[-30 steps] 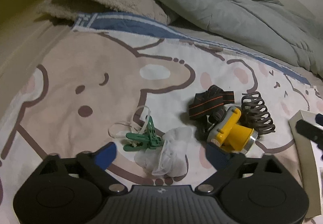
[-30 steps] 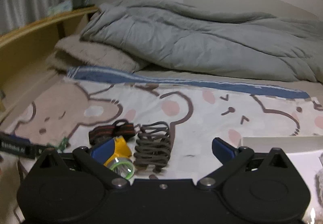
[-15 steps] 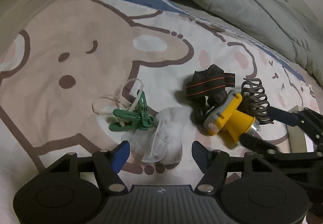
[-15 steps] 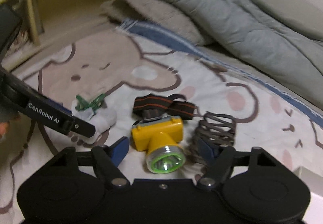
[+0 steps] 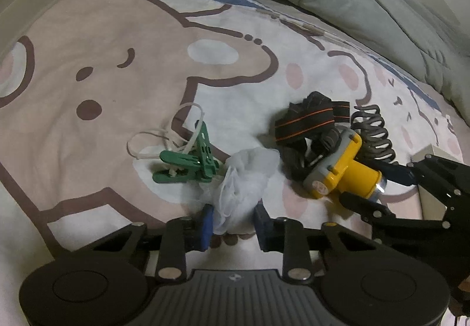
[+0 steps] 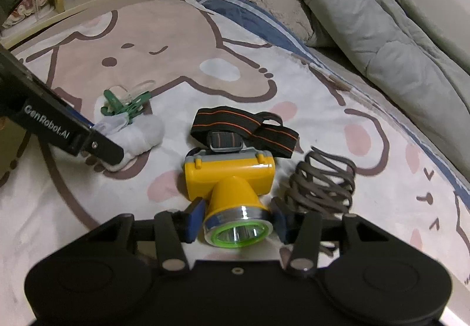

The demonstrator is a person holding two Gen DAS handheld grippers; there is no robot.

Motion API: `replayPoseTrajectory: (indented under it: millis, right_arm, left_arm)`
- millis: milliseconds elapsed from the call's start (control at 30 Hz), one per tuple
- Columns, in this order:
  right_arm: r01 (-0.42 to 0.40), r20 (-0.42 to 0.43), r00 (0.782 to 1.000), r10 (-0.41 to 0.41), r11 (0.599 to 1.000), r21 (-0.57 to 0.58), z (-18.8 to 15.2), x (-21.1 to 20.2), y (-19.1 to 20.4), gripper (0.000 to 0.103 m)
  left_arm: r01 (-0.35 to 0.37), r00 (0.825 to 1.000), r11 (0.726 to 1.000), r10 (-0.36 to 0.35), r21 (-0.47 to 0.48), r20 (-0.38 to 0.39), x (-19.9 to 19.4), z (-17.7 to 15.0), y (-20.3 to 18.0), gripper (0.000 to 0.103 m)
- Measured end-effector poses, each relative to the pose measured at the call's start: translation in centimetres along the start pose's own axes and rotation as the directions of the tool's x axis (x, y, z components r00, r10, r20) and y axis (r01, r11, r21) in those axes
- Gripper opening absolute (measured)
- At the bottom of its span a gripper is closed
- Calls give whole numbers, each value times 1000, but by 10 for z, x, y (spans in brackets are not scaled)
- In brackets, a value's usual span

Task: Organize objects
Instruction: 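Grasp the white plastic bag with left tool while right tool grasps the yellow headlamp, then lift the white plastic bag with left tool while right tool lifts the yellow headlamp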

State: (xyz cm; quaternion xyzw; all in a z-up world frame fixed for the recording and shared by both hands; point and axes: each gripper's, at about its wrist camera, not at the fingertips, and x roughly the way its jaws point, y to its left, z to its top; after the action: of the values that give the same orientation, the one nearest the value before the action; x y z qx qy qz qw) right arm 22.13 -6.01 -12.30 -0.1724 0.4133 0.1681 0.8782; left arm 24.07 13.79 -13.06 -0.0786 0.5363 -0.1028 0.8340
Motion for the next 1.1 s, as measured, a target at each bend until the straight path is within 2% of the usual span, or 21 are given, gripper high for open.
replayPoseTrajectory:
  millis: [267, 567, 600, 633, 700, 800, 933, 1033, 1100]
  right_arm:
    - [-12, -52, 999, 15, 998, 64, -28, -39, 0, 48]
    - [-51, -111, 992, 62, 994, 99, -75, -86, 11, 42]
    - [-56, -118, 991, 69, 993, 109, -79, -91, 12, 38]
    - [-63, -124, 989, 77, 991, 117, -82, -96, 13, 26]
    - [-85, -123, 987, 102, 987, 139, -84, -108, 13, 9]
    - [-125, -145, 978, 148, 980, 155, -85, -115, 14, 10]
    - [-93, -130, 986, 106, 991, 100, -81, -115, 20, 23]
    - [-96, -117, 988, 105, 992, 80, -71, -119, 16, 27]
    - [-88, -151, 984, 97, 994, 65, -65, -115, 12, 29]
  left_arm:
    - [54, 998, 997, -53, 49, -18, -13, -18, -9, 28]
    - [106, 993, 984, -97, 142, -71, -30, -51, -28, 28]
    - [109, 992, 982, -99, 153, -77, -32, -55, -31, 28]
    - [113, 992, 980, -100, 164, -83, -34, -58, -33, 28]
    - [121, 990, 974, -105, 190, -93, -37, -65, -39, 28]
    - [115, 991, 972, -97, 205, -94, -38, -71, -44, 28]
    - [107, 992, 973, -91, 203, -84, -42, -72, -44, 28]
    - [112, 991, 968, -93, 225, -91, -44, -72, -46, 28]
    - [116, 989, 960, -89, 254, -114, -42, -74, -48, 28]
